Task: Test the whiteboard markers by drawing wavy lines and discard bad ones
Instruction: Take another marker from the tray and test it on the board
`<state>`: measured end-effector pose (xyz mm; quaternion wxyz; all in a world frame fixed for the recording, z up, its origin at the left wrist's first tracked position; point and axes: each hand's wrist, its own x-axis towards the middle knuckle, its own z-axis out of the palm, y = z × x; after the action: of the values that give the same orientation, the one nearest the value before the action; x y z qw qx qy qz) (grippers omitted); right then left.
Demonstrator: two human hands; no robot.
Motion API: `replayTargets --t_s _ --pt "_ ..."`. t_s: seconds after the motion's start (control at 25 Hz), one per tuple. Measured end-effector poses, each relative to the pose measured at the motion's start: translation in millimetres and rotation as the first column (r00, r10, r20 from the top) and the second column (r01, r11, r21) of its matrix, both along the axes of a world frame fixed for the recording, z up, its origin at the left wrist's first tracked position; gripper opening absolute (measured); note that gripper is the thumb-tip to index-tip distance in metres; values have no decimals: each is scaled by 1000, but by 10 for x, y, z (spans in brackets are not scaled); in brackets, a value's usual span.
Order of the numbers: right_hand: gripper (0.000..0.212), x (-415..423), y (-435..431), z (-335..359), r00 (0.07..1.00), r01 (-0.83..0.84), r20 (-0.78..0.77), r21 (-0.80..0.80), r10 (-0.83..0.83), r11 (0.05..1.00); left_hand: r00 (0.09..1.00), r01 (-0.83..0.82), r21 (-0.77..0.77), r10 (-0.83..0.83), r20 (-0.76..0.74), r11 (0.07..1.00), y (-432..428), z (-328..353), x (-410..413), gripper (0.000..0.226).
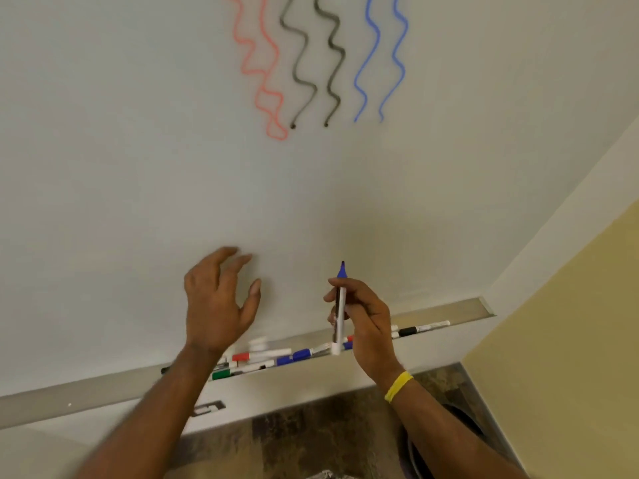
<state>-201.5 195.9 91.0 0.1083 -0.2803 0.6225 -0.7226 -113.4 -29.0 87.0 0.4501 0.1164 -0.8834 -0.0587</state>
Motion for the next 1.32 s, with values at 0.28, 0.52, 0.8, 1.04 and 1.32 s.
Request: replayTargets --t_s 0.28,0.52,0.8,1.04,1.32 --pt "29 56 -450 1083 955 -117 -292 -215 50 970 967 -122 -276 52 -249 953 -467 1500 -181 48" --pt "24 -127 -856 1890 857 -125 -515 -238 -16 963 917 -189 -312 54 -395 931 -589 2306 -348 53" --pt "36 -249 -1309 2692 620 63 -727 -328 -294 943 887 -264 -342 88 -453 902 -618 2265 -432 58" --pt "38 -299 -1499 2660 392 137 -853 -316 -345 939 886 -264 -349 83 -456 899 -640 2231 -442 60" --pt "37 -315 -1348 2143 338 216 -884 -261 -323 941 886 -276 -344 99 -453 897 -629 2208 -435 60"
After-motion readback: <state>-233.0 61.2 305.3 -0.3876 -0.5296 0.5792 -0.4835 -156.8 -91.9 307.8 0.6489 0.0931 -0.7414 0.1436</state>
